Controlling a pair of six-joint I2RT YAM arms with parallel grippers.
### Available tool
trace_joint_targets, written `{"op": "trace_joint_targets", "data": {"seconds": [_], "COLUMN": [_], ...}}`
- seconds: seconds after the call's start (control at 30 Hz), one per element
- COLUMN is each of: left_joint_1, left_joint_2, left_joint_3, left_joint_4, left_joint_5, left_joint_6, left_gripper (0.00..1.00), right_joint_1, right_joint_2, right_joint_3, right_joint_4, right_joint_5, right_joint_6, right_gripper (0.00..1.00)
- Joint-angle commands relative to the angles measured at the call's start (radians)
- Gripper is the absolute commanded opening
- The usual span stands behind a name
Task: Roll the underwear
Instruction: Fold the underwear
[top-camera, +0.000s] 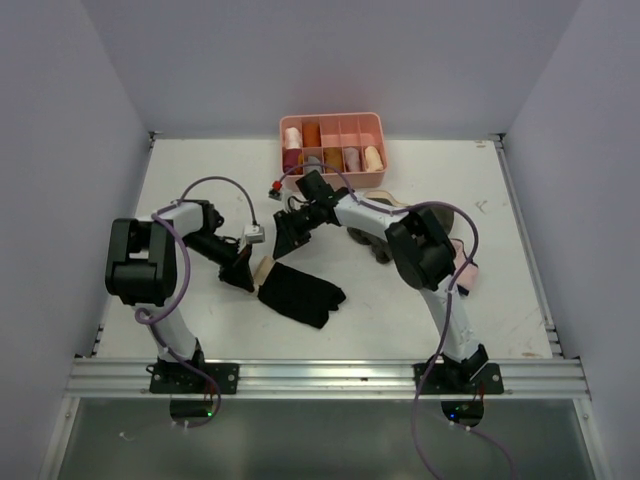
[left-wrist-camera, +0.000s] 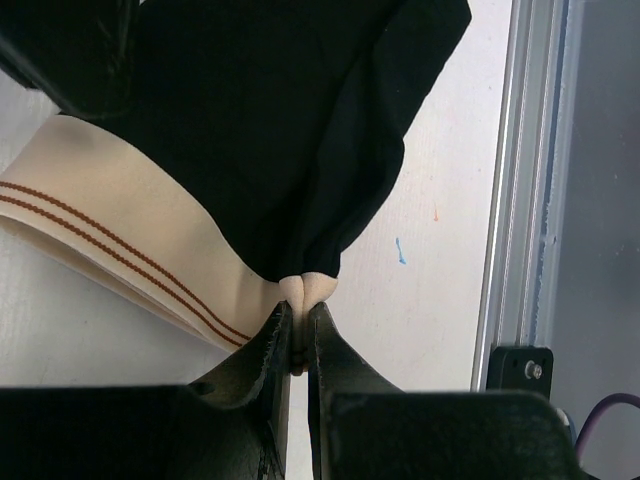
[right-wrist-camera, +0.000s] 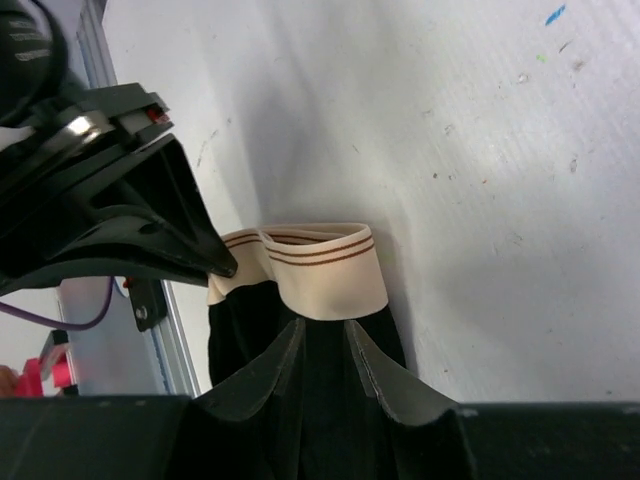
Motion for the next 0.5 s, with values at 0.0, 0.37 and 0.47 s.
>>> {"op": "trace_joint_targets", "data": {"seconds": [0.0, 0.37, 0.47], "left_joint_1": [-0.012, -0.024, -0.026], "left_joint_2": [-0.041, -0.029, -0.021], "left_joint_3": [0.013, 0.026, 0.033], "left_joint_4": [0.011, 0.025, 0.019], "left_joint_5": [0.001, -0.003, -0.003], "left_joint_6": [0.005, -0.019, -0.027], "left_gripper": [0.00, 0.00, 0.00], "right_joint_1": [0.015, 0.028, 0.020], "right_joint_2": [0.035, 0.036, 0.024], "right_joint_3": [0.035, -0.001, 0.009], "right_joint_4": [0.059, 0.085, 0.078], "right_joint_5": [-0.056, -0.049, -0.056], "right_joint_6": [0.064, 0.048, 0.035], "right_gripper": [0.26, 0.26, 0.25]}}
